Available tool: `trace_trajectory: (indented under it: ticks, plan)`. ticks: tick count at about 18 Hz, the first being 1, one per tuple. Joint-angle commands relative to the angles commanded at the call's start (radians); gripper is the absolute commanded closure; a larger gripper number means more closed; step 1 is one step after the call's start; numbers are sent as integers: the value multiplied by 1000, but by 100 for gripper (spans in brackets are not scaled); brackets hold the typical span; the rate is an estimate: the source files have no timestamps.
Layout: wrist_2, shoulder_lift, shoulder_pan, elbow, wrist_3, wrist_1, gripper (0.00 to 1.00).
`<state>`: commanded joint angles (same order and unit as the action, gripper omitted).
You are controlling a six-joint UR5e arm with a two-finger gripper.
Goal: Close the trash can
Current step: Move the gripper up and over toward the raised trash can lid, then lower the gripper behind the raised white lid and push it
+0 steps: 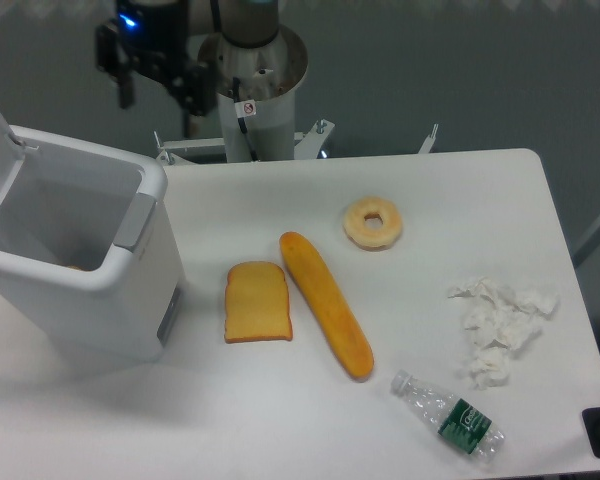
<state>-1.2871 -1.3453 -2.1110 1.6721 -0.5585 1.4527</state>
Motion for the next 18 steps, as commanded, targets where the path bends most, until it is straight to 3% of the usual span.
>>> trace_trajectory:
  ticks: [8, 11, 15, 18]
  plan:
    - [60, -5, 103, 2, 42, -12, 0]
    - [101, -17, 117, 3, 60, -49, 0]
    - [114, -54, 131, -5, 135, -139, 0]
    - [115, -64, 137, -8, 152, -146, 0]
